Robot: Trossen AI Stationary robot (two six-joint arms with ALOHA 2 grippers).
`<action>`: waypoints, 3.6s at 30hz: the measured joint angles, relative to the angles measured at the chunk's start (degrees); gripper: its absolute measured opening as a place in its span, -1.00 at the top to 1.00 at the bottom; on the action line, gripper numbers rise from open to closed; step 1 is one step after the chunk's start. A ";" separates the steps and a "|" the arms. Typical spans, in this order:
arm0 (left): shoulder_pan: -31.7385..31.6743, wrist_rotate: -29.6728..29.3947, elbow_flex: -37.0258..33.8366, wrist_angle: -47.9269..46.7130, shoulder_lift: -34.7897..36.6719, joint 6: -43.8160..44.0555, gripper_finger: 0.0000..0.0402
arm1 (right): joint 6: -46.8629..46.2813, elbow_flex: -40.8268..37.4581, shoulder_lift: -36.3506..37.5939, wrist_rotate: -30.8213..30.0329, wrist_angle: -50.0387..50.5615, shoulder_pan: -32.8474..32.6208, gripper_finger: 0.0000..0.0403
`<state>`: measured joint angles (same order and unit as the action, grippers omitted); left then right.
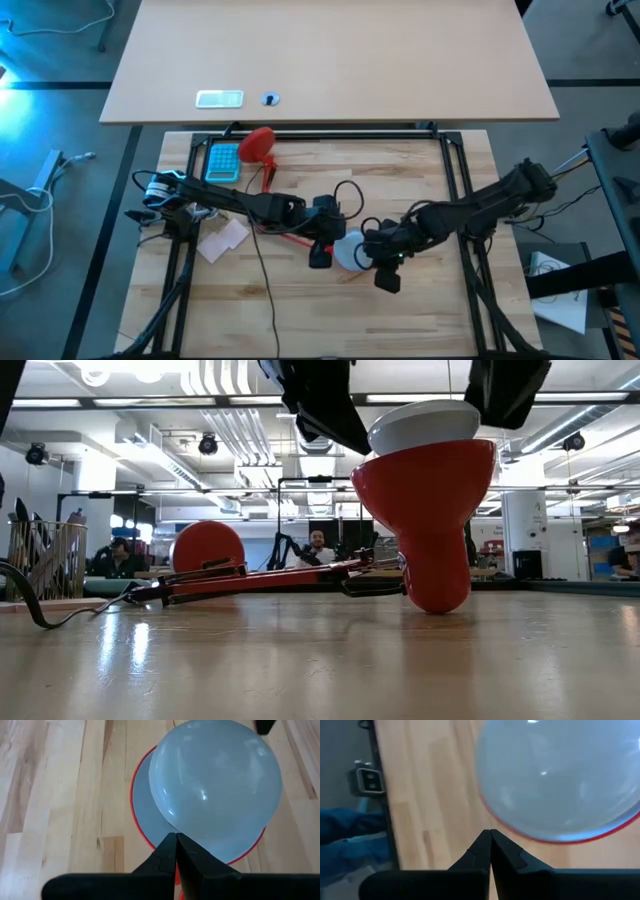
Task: Screw lightbulb
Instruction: Remove the light bulb from the lamp
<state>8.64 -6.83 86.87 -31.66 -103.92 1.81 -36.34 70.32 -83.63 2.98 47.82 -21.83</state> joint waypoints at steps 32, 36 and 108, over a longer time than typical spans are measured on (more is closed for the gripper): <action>-2.00 1.40 0.00 1.29 0.11 -1.18 0.99 | 0.37 1.39 1.70 -1.00 6.70 1.85 1.00; -2.54 1.37 -0.06 1.02 -0.97 -3.21 0.99 | 1.47 1.27 1.70 -2.83 6.71 2.04 1.00; 2.86 6.89 5.24 -3.30 -4.04 4.34 0.99 | 14.45 7.22 -2.52 -5.20 17.41 8.34 1.00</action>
<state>11.51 0.06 92.11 -34.96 -107.96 6.15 -21.88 77.54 -86.15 -2.22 65.24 -13.50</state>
